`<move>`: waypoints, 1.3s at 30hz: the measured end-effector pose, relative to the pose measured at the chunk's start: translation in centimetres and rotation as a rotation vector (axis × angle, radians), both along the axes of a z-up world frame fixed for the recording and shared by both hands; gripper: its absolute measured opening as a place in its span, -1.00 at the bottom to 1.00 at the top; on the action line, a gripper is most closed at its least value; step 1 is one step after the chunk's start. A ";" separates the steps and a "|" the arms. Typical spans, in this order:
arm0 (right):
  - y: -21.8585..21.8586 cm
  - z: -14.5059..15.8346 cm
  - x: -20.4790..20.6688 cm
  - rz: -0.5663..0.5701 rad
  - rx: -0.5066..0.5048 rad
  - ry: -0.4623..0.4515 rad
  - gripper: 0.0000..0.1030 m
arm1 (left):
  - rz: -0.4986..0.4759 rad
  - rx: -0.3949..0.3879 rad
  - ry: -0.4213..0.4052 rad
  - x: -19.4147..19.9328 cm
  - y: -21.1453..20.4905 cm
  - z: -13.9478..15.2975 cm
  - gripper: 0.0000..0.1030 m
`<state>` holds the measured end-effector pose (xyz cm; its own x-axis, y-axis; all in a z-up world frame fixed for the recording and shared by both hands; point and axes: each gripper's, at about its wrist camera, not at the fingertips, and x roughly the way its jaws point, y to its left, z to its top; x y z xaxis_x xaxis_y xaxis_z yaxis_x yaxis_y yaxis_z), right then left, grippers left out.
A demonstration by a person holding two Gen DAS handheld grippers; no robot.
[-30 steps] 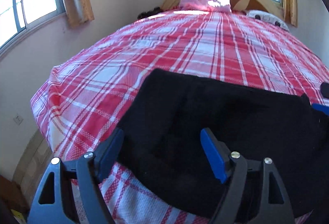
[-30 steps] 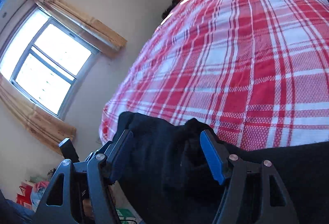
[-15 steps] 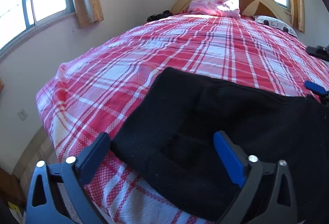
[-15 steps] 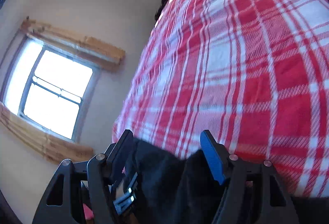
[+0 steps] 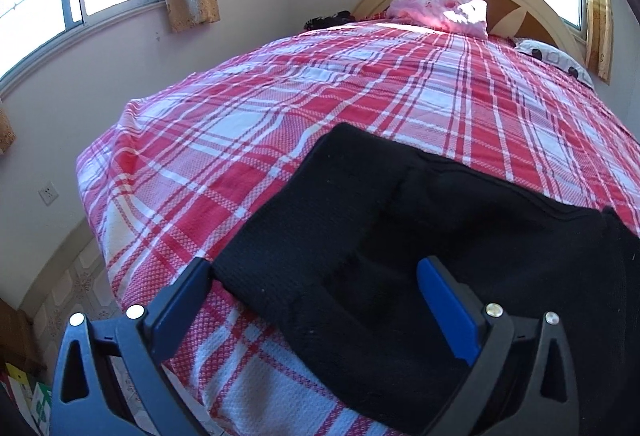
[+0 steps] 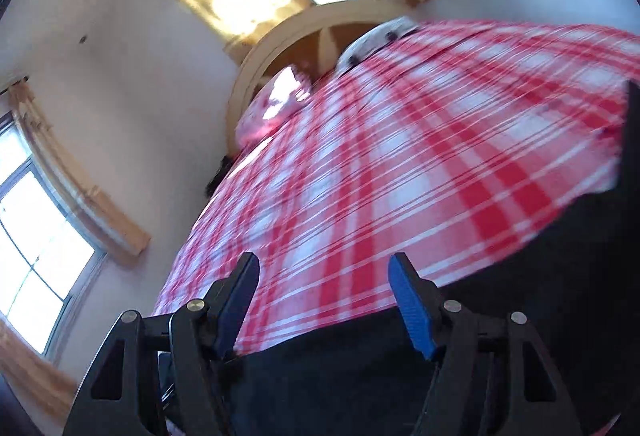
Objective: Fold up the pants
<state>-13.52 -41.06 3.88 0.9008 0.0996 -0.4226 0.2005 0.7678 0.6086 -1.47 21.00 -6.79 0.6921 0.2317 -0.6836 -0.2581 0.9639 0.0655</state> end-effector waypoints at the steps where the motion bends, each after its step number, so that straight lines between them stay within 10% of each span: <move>1: -3.1 0.1 -2.1 -0.084 0.007 -0.002 0.32 | 0.002 0.006 0.002 0.0 -0.1 0.0 1.00; 10: -23.0 -6.3 -10.6 -0.427 0.296 0.072 0.08 | 0.043 -0.013 0.049 0.4 0.0 0.2 1.00; 18: -23.6 -6.2 -7.2 -0.395 0.229 0.087 0.02 | 0.063 0.055 0.051 0.3 -0.8 0.4 1.00; 20: -23.3 -6.0 -6.7 -0.372 0.198 0.112 -0.85 | 0.067 0.055 0.051 0.4 -0.8 0.4 1.00; 35: -19.9 3.8 -14.9 -0.276 0.177 -0.061 -0.85 | 0.059 -0.011 0.063 0.4 -0.1 0.4 1.00; 39: -19.3 1.8 -18.0 -0.346 0.054 0.153 -0.86 | 0.053 -0.012 0.069 0.6 -0.1 0.4 1.00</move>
